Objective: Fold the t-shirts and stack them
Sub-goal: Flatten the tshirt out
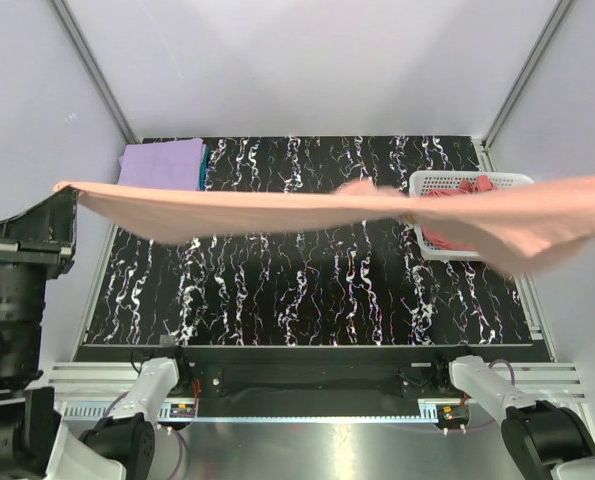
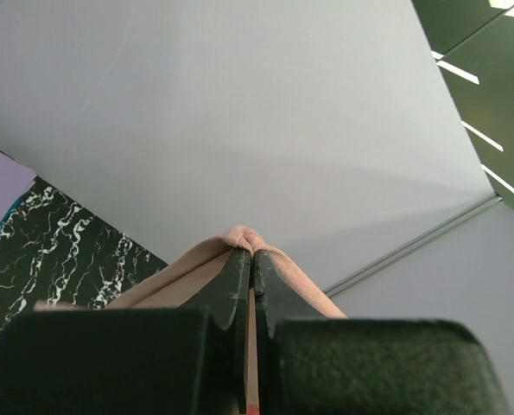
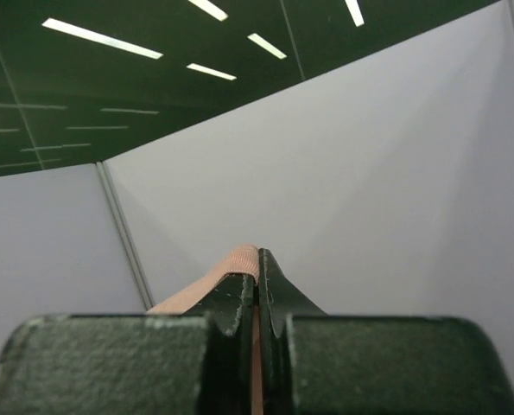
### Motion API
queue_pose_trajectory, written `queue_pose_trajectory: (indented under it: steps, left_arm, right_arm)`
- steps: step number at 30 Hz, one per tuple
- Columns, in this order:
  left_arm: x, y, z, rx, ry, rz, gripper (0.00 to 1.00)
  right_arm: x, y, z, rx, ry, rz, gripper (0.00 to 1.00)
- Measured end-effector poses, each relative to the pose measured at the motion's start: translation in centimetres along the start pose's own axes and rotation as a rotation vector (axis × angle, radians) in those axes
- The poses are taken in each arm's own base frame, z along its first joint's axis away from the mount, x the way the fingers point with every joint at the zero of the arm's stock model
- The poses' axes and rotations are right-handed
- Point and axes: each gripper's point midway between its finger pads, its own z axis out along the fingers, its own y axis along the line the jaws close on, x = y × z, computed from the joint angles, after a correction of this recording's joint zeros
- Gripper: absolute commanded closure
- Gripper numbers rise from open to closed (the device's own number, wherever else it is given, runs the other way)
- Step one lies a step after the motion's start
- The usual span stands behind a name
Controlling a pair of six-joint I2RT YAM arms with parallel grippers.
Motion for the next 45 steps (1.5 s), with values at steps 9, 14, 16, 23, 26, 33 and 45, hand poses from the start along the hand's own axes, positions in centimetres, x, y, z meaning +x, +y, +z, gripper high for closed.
queue_pose_trajectory:
  steps: [9, 14, 16, 23, 26, 33, 45]
  left_arm:
    - [-0.5, -1.1, -1.4, 0.012, 0.002, -0.017, 1.0]
    - [1.2, 1.7, 3.1, -0.068, 0.058, -0.008, 1.0]
    - [2.9, 4.2, 5.7, -0.133, 0.102, -0.001, 1.0]
    - [13.1, 19.4, 15.0, -0.427, 0.305, 0.023, 1.0]
    - [17.7, 25.9, 16.4, -0.541, 0.393, 0.039, 1.0]
    - [21.7, 32.1, 21.1, -0.581, 0.454, 0.114, 1.0]
    - [27.0, 39.0, 27.4, -0.587, 0.544, 0.166, 1.0]
  right_arm:
    - [0.0, -0.1, -0.5, 0.013, 0.017, 0.006, 1.0]
    - [5.5, -2.6, 3.5, 0.079, 0.112, -0.023, 1.0]
    - [9.2, -4.2, 5.4, 0.112, 0.176, -0.041, 1.0]
    - [29.8, -11.9, 9.8, 0.219, 0.526, -0.115, 1.0]
    - [38.6, -15.2, 8.2, 0.267, 0.678, -0.125, 1.0]
    - [49.2, -18.8, 5.3, 0.303, 0.82, -0.099, 1.0]
    - [60.0, -22.7, 8.8, 0.269, 0.893, -0.107, 1.0]
